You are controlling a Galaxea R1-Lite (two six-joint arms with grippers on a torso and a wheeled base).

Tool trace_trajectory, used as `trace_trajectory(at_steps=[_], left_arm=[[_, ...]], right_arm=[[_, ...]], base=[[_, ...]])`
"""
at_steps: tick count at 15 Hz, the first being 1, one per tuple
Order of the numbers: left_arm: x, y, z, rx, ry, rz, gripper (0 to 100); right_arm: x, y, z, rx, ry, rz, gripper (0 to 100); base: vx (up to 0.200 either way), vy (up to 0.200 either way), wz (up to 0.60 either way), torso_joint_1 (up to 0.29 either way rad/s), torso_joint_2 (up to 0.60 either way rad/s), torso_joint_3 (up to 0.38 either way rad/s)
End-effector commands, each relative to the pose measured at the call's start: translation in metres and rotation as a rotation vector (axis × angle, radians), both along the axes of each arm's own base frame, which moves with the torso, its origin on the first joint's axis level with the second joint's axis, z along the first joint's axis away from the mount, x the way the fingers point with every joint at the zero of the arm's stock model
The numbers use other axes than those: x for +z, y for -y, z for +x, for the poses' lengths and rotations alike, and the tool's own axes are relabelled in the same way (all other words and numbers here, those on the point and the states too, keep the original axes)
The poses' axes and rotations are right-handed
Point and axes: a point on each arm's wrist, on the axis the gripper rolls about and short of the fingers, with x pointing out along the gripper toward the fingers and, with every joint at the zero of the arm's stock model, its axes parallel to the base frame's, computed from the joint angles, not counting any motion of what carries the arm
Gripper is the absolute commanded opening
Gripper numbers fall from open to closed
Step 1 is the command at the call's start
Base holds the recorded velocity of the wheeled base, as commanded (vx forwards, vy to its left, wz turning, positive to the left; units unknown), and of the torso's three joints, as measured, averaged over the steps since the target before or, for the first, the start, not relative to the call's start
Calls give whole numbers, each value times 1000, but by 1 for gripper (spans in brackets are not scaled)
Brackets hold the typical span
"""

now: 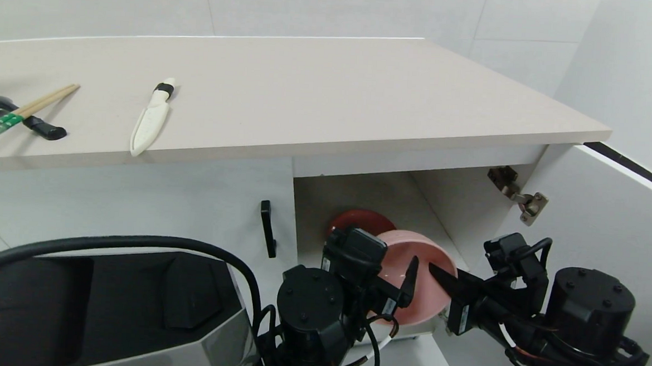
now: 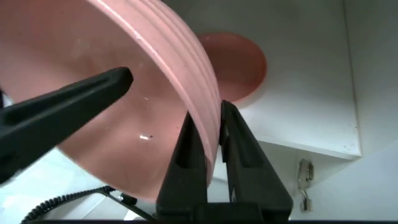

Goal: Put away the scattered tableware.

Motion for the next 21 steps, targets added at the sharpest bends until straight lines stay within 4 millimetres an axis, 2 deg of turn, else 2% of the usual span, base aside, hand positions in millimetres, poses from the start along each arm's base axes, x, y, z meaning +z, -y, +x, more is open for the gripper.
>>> trace_trajectory(at_steps=[1, 4, 7, 9, 14, 21], left_arm=[[13, -5, -2, 2, 15, -30, 100], [24, -23, -14, -108, 12, -11, 100], [24, -43, -22, -198, -7, 28, 100], [20, -66, -25, -274, -48, 66, 100], [21, -101, -37, -391, -122, 70, 100], [22, -142, -70, -403, -178, 115, 100]], right_arm=[[-8, 3, 4, -28, -28, -19, 0], [-11, 5, 7, -38, -38, -25, 0], [-11, 9, 9, -58, -36, -24, 0], [-11, 10, 10, -64, -37, -24, 0], [-12, 11, 8, -65, -44, -26, 0], [-6, 3, 21, -61, 3, 7, 0]], base=[[0, 0, 0, 0, 0, 0], [0, 0, 0, 0, 0, 0], [0, 0, 0, 0, 0, 0], [0, 0, 0, 0, 0, 0], [0, 0, 0, 0, 0, 0], [0, 0, 0, 0, 0, 0]])
